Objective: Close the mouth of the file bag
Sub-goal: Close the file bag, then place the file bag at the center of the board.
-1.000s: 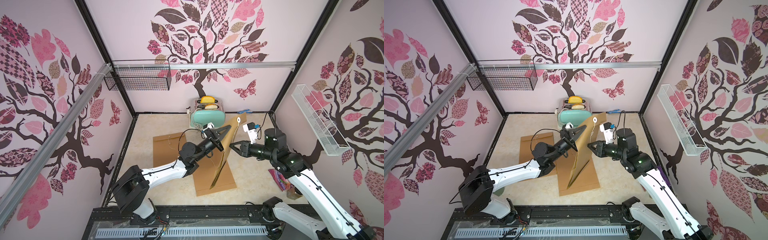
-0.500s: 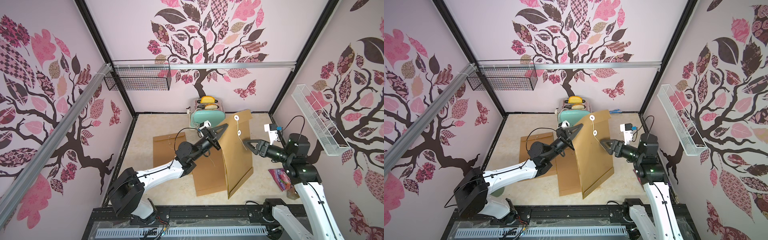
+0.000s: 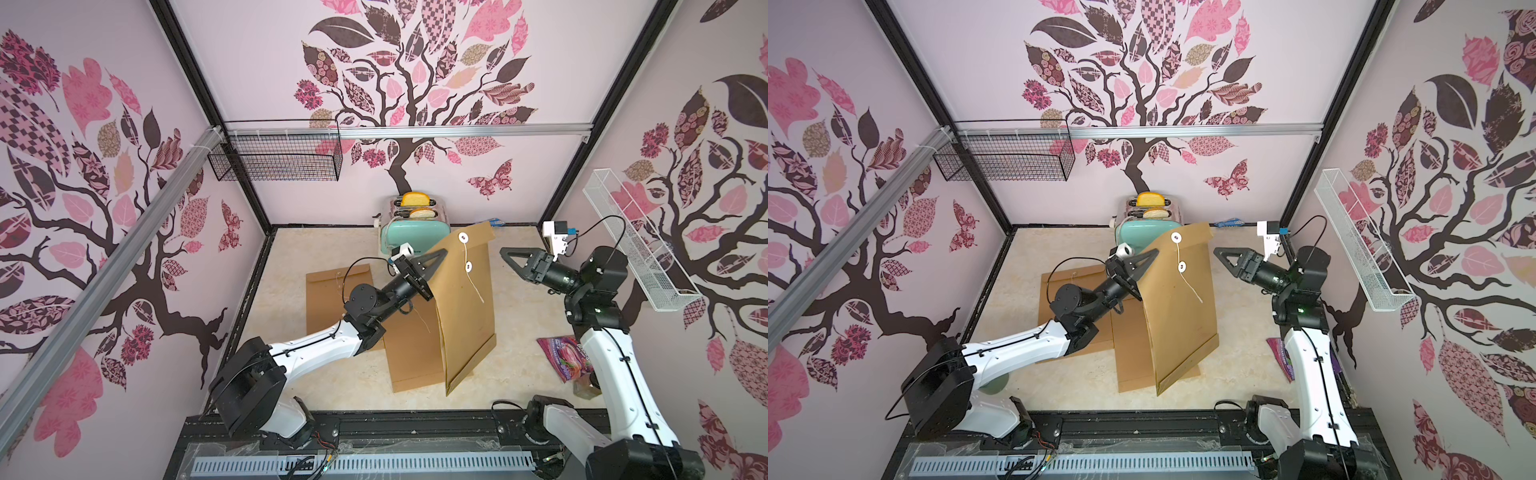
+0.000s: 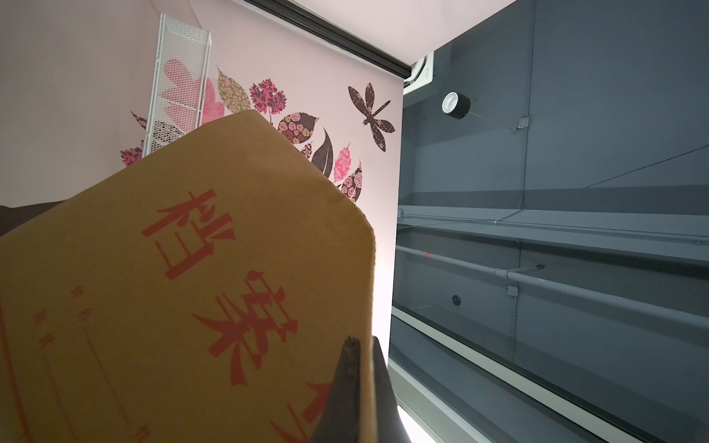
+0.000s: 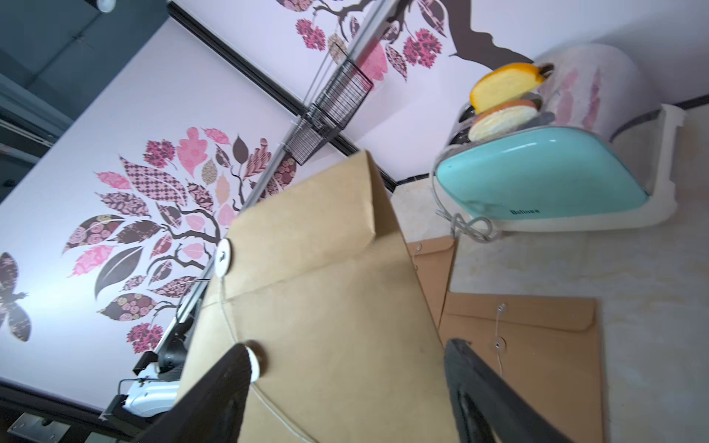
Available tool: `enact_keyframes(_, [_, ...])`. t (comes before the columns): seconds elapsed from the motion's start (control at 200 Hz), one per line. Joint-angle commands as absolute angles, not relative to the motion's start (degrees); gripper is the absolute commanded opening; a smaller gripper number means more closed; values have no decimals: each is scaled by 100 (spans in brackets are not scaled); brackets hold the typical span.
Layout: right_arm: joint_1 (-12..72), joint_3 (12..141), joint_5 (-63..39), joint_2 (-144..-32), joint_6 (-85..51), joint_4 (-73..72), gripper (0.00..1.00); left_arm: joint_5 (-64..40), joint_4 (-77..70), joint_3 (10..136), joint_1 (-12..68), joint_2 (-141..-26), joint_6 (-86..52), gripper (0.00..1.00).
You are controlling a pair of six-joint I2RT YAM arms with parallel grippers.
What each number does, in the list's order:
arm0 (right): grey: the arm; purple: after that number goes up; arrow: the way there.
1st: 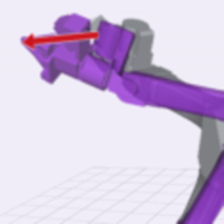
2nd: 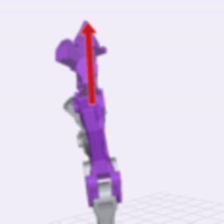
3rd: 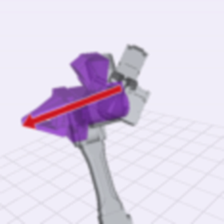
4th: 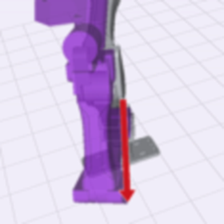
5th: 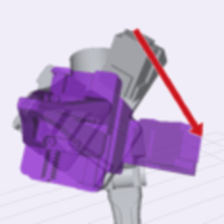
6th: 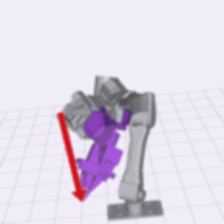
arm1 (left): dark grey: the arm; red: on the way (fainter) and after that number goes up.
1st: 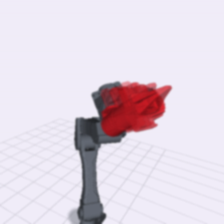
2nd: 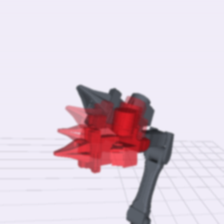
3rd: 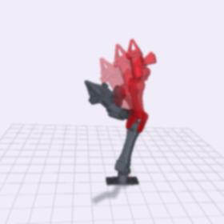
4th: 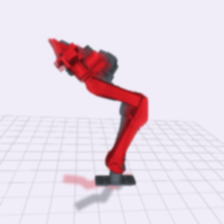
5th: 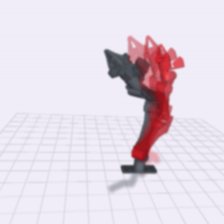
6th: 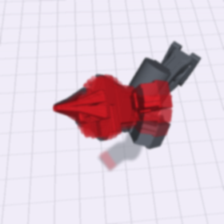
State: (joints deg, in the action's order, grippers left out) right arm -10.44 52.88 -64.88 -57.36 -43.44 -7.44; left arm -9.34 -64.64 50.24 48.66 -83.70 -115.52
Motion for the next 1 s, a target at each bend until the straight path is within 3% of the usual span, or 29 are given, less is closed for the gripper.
enact_keyframes(0.0, [-1063,5507,-6670,-5888,-5435,-2625,83,-1090,-6764,4955,4809,-8203,-11599,0])
enact_keyframes(0.14, [-1063,6476,-6656,-6284,-4003,-757,84,-1195,-6838,4975,4799,-8177,-11628,0])
enact_keyframes(0.35, [-974,6953,-7293,-7243,-5289,-2492,83,-1261,-6867,4907,4790,-8029,-11592,0])
enact_keyframes(0.605, [-352,7609,-7655,-7726,-4404,-1474,80,-1336,-7057,4993,4790,-8110,-11663,0])
enact_keyframes(0.995, [-260,7586,-8092,-7739,-4254,-1114,43,-1301,-7119,4867,4748,-8114,-11684,0])
